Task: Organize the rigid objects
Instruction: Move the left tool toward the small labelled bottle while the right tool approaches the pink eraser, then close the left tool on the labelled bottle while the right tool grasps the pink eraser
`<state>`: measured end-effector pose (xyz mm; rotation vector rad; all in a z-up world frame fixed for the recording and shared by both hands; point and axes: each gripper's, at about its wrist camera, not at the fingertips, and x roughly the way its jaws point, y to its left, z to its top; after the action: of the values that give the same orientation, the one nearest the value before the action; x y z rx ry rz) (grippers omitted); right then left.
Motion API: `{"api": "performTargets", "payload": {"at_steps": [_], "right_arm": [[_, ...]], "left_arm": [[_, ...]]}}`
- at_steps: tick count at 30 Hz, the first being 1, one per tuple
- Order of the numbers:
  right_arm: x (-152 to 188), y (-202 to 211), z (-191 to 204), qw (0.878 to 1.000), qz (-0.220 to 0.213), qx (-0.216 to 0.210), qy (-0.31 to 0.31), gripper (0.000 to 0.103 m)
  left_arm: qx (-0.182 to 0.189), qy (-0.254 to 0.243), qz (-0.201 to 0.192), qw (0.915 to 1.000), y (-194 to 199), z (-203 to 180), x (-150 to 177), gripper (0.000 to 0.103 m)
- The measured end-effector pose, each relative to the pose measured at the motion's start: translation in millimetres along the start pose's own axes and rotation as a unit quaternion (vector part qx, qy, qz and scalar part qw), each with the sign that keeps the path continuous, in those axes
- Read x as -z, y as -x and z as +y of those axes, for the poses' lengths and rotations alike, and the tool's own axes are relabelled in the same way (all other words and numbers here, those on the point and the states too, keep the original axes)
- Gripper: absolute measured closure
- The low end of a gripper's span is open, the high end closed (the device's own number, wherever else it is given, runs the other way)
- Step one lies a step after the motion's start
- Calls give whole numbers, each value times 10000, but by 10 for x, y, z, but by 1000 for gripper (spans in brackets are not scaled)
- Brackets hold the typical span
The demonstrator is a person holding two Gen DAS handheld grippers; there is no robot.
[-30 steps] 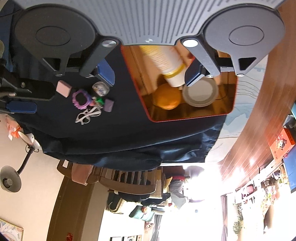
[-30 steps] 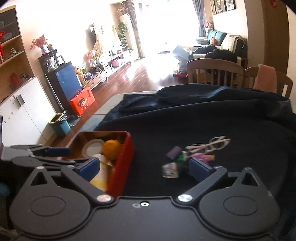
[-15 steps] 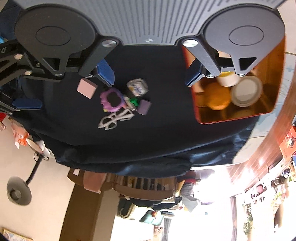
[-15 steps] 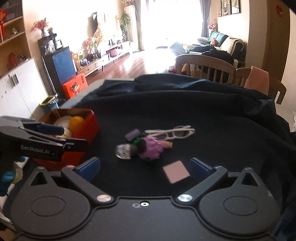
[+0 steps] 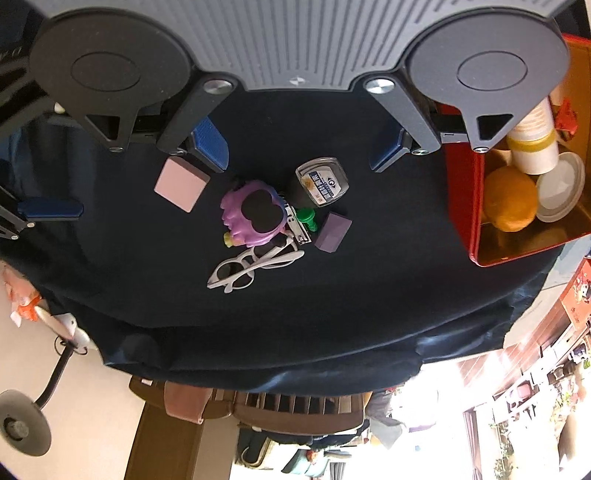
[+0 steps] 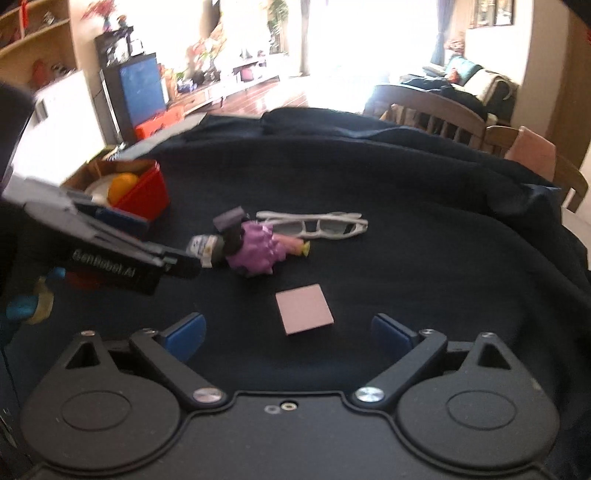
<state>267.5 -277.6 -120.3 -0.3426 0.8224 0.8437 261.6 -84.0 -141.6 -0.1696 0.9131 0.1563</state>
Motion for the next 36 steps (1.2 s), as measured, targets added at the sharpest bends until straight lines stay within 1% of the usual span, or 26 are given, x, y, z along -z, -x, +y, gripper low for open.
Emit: {"api": "performTargets", "payload": {"at_steps": [5,7,14,18,22,26,27,30,32,33,35,36], "right_arm": [[12,-151,-26,9996,155,-115,223,11],[3,-217,-37,9994,192,-143,257,12],[-31,-423,-112,9990,283,-183,283,22],[-38,-523,-146,9989,326,-196,256,28],[-49,-586,-149,9987,345,-241,286,33],[-66,-644,-155,9985,391,-256,290,39],[-68,-657,-158,9985,399,-249,295,42],[-73,-687,-162,9984,414,-237,287,45],[-75,-693,-153,9985,396,-216,303,46],[-76,-693,-150,9985,387,-212,314,50],[-77,-691,-136,9986,370,-170,334,53],[-76,-688,-134,9986,364,-161,335,55]], "left_arm": [[-66,-57,126,9999,-186,-21,-15,20],[-143,-67,179,9997,-256,-28,-24,20],[-345,35,269,9990,-427,25,-23,20],[-346,134,240,9990,-481,62,-14,20],[-401,91,198,9990,-520,52,-17,21],[-472,-19,202,9987,-564,24,-19,30],[-452,-26,181,9988,-569,21,-25,31],[-453,-10,156,9989,-583,21,-47,35],[-464,-10,122,9988,-583,24,-56,44],[-452,-23,109,9989,-583,24,-62,46],[-446,-82,100,9989,-586,11,-71,52],[-459,-110,102,9988,-587,0,-71,52]]}}
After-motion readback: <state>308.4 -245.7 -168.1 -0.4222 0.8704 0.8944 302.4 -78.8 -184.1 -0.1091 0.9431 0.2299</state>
